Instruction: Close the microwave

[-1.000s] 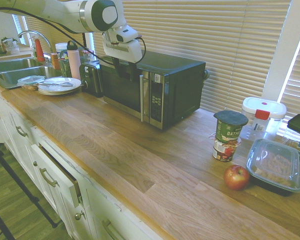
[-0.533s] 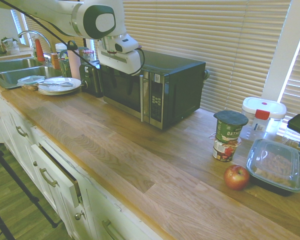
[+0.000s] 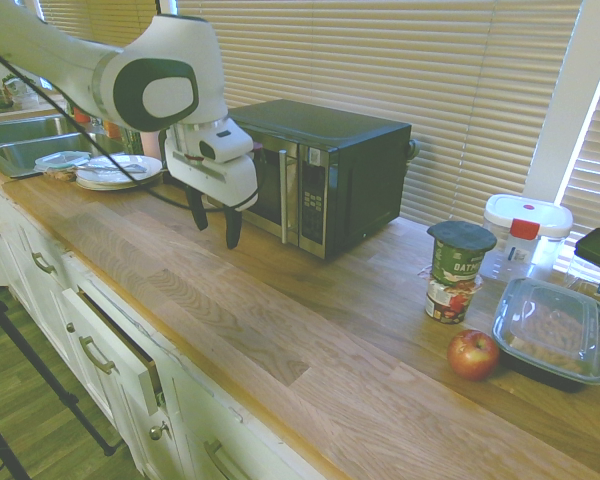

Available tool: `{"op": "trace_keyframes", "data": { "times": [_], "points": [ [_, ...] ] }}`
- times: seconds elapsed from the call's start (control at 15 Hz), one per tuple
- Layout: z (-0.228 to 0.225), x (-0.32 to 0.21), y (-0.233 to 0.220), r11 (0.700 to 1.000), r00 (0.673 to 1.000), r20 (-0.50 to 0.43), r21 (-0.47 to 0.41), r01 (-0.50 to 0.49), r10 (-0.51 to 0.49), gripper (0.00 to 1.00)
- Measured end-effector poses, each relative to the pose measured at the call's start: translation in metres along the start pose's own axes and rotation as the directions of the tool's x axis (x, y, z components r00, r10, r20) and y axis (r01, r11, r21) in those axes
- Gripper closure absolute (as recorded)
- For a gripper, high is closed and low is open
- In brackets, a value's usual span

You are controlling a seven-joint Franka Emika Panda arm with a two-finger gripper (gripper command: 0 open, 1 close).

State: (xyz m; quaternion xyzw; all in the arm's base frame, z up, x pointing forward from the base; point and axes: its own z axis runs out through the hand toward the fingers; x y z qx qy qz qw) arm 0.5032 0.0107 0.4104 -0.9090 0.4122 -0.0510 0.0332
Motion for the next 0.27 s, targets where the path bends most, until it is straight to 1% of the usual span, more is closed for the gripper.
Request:
{"op": "trace_keyframes", "data": {
  "times": [0.27],
  "points": [
    [0.004, -0.032, 0.052, 1.0, 1.0, -0.019, -0.001, -0.003, 0.003, 0.0]
  ]
}}
